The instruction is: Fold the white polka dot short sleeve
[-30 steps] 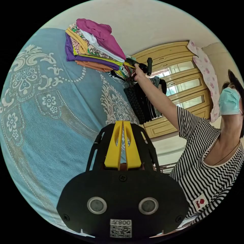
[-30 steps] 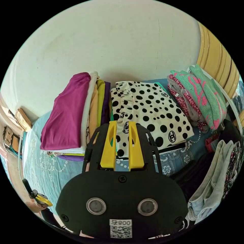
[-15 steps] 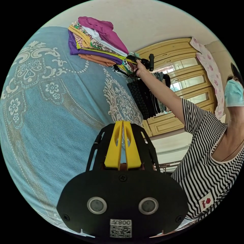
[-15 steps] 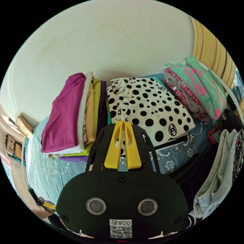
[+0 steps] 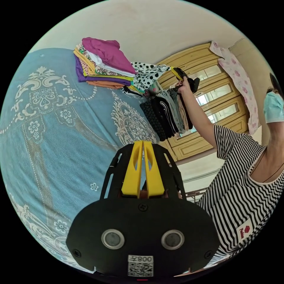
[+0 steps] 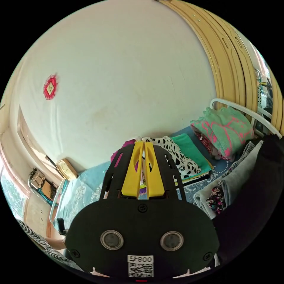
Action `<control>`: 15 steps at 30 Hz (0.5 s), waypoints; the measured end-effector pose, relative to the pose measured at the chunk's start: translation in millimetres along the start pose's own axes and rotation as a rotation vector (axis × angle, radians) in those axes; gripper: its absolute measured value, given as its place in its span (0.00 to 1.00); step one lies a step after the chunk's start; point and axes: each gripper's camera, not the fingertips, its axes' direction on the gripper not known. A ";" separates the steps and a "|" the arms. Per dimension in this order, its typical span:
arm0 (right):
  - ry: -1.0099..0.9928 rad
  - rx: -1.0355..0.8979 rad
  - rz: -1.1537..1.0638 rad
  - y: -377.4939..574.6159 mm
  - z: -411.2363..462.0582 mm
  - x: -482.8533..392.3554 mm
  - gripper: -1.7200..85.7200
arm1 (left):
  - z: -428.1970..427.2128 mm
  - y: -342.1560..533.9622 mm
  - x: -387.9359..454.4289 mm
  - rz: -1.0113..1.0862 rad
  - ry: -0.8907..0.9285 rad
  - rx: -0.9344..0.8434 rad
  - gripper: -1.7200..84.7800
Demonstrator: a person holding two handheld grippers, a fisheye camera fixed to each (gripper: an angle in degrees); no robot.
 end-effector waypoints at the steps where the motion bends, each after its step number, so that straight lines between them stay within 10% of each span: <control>1: -0.014 0.013 -0.006 3.0 -11.4 -7.3 0.02 | -5.3 4.2 17.8 0.013 0.000 0.015 0.02; 15: -0.327 0.084 -0.318 121.0 -235.4 -238.3 0.02 | -64.7 64.2 244.2 0.205 -0.062 0.202 0.09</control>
